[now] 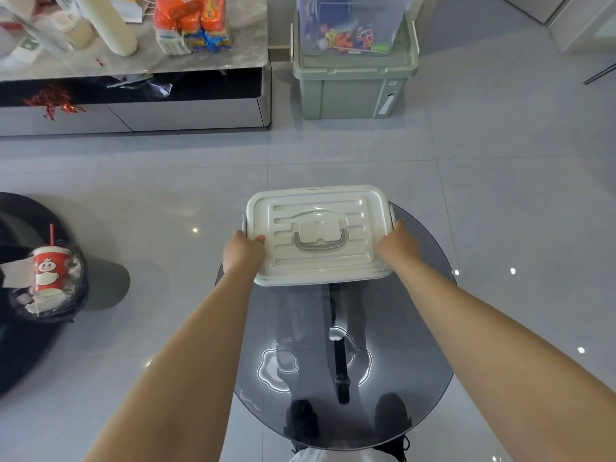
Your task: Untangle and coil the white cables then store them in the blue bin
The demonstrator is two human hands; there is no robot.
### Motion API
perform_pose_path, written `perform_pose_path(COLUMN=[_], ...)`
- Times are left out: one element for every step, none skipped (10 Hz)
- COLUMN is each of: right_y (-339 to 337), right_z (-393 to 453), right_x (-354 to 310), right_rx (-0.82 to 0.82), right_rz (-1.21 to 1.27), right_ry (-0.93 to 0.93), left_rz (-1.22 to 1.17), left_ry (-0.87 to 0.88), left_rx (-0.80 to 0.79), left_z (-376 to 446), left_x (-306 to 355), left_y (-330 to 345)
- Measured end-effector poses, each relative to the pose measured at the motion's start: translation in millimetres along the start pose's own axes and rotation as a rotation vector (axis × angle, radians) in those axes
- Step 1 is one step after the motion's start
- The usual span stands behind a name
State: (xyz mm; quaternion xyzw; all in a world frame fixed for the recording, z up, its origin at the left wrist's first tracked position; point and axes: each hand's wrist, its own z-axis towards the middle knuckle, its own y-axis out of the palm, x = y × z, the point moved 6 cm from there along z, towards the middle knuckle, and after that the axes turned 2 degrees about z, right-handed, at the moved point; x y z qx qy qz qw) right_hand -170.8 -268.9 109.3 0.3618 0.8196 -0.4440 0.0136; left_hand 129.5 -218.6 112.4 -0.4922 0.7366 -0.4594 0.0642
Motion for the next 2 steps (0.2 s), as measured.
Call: perform_pose_path(right_y=[-12, -40], right_z=[-18, -45], right_x=[-18, -42], right_rx=[-0.003, 0.028], right_rz=[0.066, 0.155], right_ry=[-0.126, -0.258], left_rz=[0.058, 0.103], left_ry=[0.083, 0.258], left_rx=[0.013, 0.042], left_z=[-26, -60], left_x=[22, 63], left_y=[-7, -28])
